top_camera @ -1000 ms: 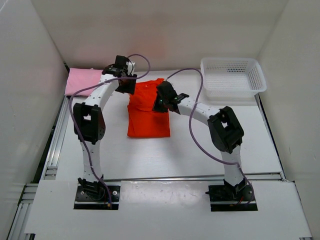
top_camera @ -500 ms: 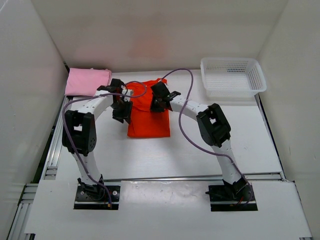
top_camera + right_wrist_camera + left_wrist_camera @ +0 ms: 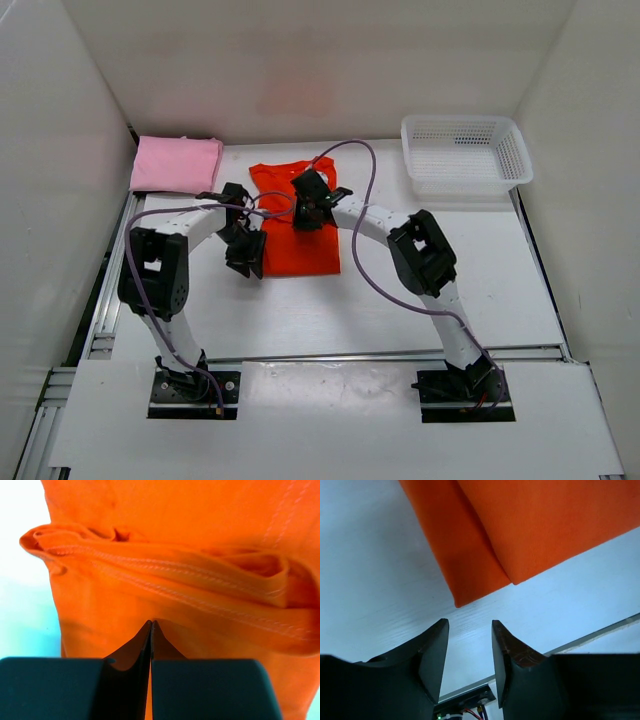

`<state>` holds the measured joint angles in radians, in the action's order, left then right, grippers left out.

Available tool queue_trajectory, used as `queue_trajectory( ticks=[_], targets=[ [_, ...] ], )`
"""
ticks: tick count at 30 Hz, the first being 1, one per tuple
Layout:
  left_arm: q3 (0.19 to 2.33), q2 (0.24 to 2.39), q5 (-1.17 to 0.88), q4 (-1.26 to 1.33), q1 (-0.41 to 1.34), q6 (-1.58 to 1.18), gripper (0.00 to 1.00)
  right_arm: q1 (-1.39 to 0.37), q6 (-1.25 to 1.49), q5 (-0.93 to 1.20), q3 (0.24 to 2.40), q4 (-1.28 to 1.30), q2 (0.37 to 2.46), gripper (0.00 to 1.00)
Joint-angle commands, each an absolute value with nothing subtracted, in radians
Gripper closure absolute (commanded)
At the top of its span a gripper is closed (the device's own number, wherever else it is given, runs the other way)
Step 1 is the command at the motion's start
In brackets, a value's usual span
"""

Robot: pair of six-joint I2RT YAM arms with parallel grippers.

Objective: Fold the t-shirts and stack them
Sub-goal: Fold the folded rectangular tshirt in 1/3 of the way

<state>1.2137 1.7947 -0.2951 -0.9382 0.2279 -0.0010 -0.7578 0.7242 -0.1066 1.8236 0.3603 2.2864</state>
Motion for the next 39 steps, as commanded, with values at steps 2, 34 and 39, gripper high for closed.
queue_trajectory(
  ticks=[2, 34, 39],
  targets=[
    [1.201, 1.79, -0.366, -0.904, 0.23, 0.0, 0.47, -0.764, 0.723, -0.143, 1.848, 0.37, 2.295, 1.0],
    [1.235, 1.939, -0.474, -0.831, 0.209, 0.0, 0.9, -0.689, 0.997, -0.483, 2.12, 0.327, 2.436, 0.96],
    [1.226, 1.93, -0.483, -0.85, 0.209, 0.0, 0.9, -0.657, 0.988, -0.462, 2.154, 0.337, 2.459, 0.96]
  ],
)
